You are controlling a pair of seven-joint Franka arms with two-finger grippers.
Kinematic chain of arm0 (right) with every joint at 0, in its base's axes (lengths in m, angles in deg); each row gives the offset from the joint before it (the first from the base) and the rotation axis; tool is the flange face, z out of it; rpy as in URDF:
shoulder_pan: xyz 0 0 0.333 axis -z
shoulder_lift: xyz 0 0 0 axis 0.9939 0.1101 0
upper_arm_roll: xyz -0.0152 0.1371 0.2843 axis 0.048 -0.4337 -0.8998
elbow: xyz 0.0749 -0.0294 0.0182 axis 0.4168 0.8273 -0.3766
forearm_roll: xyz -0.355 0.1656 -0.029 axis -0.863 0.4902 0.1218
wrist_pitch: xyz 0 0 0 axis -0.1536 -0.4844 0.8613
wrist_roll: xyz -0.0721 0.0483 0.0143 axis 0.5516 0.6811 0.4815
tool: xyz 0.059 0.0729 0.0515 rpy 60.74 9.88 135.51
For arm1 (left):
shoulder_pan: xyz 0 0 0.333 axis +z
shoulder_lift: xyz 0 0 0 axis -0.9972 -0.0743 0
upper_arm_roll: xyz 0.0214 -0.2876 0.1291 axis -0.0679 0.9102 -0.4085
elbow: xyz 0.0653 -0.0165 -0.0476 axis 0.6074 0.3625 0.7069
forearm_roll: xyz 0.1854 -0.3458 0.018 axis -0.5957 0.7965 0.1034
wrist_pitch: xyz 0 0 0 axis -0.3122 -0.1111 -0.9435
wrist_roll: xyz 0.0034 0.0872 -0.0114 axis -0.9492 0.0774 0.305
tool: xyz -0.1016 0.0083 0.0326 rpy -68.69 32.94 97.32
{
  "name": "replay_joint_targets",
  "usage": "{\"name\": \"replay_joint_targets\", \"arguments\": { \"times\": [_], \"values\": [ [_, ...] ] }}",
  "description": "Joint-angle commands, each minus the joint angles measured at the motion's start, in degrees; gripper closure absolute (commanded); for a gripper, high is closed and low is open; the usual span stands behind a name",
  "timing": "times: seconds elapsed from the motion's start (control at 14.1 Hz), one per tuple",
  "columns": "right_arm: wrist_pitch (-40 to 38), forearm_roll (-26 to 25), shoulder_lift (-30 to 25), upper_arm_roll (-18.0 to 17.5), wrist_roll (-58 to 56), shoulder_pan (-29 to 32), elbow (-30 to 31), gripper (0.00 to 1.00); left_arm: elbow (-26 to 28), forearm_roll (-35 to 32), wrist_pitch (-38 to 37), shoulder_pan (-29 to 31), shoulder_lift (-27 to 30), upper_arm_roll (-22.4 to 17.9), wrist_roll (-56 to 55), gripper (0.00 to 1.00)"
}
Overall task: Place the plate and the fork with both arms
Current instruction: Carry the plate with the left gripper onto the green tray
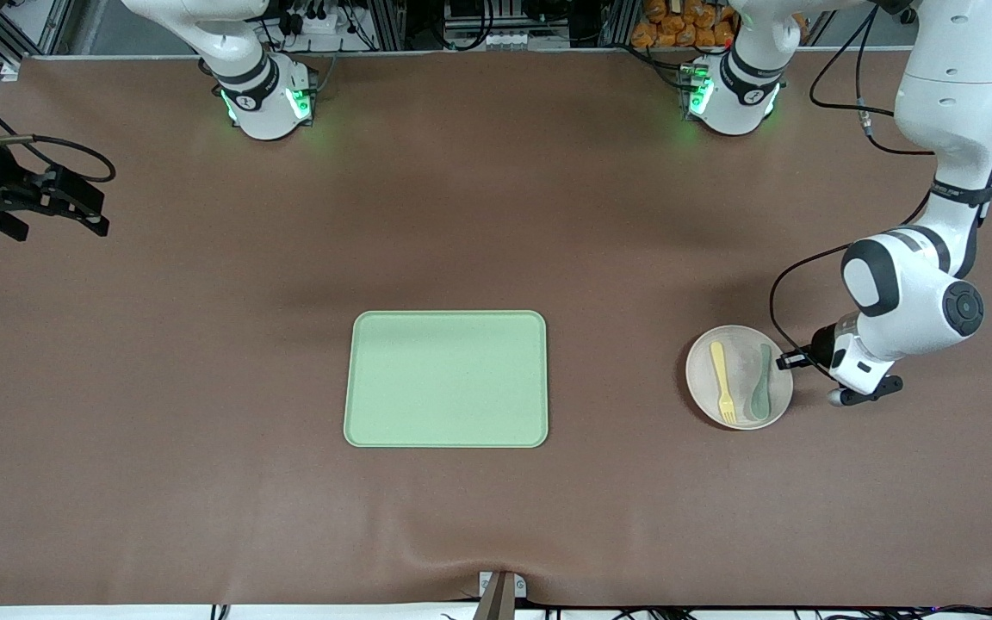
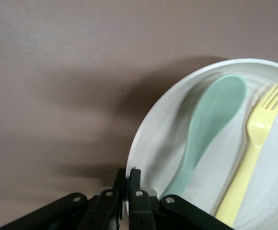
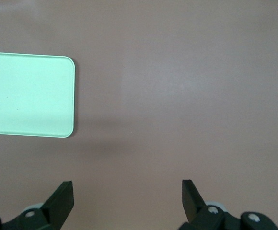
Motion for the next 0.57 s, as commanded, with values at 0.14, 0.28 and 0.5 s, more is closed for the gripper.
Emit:
{"name": "replay_joint_targets", "arguments": {
  "times": [0.14, 0.28, 0.5],
  "values": [
    [0.5, 0.61, -1.61, -0.51, -0.69, 0.92, 1.77, 0.0, -0.09, 3.34, 0.06, 0.35, 0.59, 4.58, 0.45, 1.0],
    [0.5, 0.61, -1.61, -0.51, -0.69, 0.92, 1.77, 0.0, -0.44, 5.34, -0.03, 0.35, 1.38, 7.74, 0.09, 1.0],
    [0.5, 0.61, -1.61, -0.51, -0.69, 0.92, 1.68, 0.0, -2.89, 8.79, -0.03, -0.44, 1.56, 11.79, -0.52, 1.0]
  ]
}}
